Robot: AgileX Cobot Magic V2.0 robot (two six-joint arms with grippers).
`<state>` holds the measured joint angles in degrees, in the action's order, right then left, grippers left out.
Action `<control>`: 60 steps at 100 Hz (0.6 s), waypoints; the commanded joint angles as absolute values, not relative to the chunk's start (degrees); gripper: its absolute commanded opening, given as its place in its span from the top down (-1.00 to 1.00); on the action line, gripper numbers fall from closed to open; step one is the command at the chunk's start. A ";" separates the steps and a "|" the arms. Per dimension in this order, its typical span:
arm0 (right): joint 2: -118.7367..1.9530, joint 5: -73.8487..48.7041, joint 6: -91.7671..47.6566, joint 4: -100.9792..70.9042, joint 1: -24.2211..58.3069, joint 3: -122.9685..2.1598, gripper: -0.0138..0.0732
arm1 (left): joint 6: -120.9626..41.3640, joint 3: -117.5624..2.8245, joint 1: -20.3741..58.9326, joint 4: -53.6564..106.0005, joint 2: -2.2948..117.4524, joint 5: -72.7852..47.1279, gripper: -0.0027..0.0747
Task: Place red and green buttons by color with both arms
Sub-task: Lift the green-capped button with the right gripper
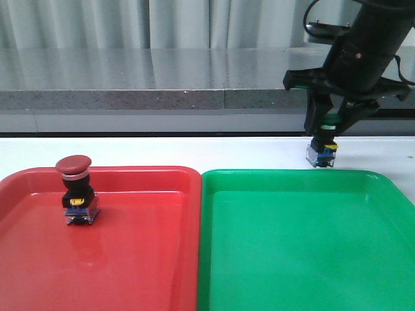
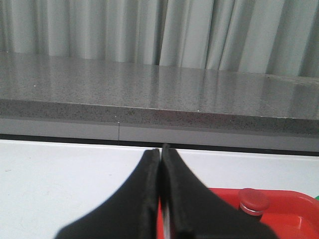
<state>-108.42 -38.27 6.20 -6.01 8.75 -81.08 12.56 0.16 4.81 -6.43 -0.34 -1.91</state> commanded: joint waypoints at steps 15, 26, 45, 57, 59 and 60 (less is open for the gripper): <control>-97.63 -40.85 5.63 -5.71 9.18 -83.54 0.21 | 12.73 2.46 4.68 -6.43 -2.03 2.71 0.98; -94.67 -41.92 6.08 -5.71 9.84 -81.65 0.21 | 12.73 2.46 4.68 -6.43 -2.03 2.71 0.98; -89.15 -37.80 10.30 -5.71 11.09 -72.09 0.21 | 12.73 2.46 4.68 -6.43 -2.03 2.71 0.98; -86.40 -33.11 13.15 -5.89 12.59 -65.49 0.21 | 12.73 2.46 4.68 -6.43 -2.03 2.71 0.98; -86.13 -32.51 13.32 -5.95 12.90 -64.54 0.21 | 12.73 2.46 4.68 -6.43 -2.03 2.71 0.98; -86.03 -32.30 13.56 -5.95 13.24 -64.24 0.21 | 12.73 2.46 4.68 -6.43 -2.03 2.71 0.98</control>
<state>-90.13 -38.11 11.65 -5.91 11.93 -66.60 12.56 0.16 4.81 -6.43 -0.34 -1.91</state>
